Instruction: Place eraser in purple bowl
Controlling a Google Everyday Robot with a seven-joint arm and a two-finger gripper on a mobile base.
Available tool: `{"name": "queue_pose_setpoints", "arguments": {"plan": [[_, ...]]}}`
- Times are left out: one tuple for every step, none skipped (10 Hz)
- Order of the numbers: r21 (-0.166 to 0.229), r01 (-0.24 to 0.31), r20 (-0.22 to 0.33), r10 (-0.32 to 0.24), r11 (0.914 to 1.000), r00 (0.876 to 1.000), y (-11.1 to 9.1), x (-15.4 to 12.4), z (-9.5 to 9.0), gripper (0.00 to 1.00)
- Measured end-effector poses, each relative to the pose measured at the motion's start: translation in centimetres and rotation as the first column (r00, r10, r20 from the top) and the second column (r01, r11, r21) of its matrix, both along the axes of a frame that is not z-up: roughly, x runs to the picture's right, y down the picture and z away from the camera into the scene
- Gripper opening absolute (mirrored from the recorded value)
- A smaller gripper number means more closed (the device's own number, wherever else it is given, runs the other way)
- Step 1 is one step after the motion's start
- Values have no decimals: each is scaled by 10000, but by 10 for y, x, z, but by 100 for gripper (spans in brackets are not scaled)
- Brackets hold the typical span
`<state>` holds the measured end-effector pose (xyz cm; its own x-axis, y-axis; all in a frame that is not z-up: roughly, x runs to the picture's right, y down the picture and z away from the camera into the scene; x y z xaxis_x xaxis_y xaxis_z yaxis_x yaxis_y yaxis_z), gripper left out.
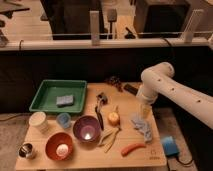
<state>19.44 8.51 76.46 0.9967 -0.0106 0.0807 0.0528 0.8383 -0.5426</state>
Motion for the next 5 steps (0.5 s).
{"name": "queue_pose_setpoints", "arguments": {"plan": [[17, -6, 45, 6, 10000, 10000, -2, -2, 4, 80], [13, 23, 129, -23, 10000, 9999, -3, -5, 9, 80], [18, 44, 193, -44, 10000, 9998, -5, -7, 12, 80], [16, 43, 245, -43, 10000, 9997, -6, -9, 16, 80], [7, 48, 293, -48, 10000, 9996, -6, -10, 19, 80]]}}
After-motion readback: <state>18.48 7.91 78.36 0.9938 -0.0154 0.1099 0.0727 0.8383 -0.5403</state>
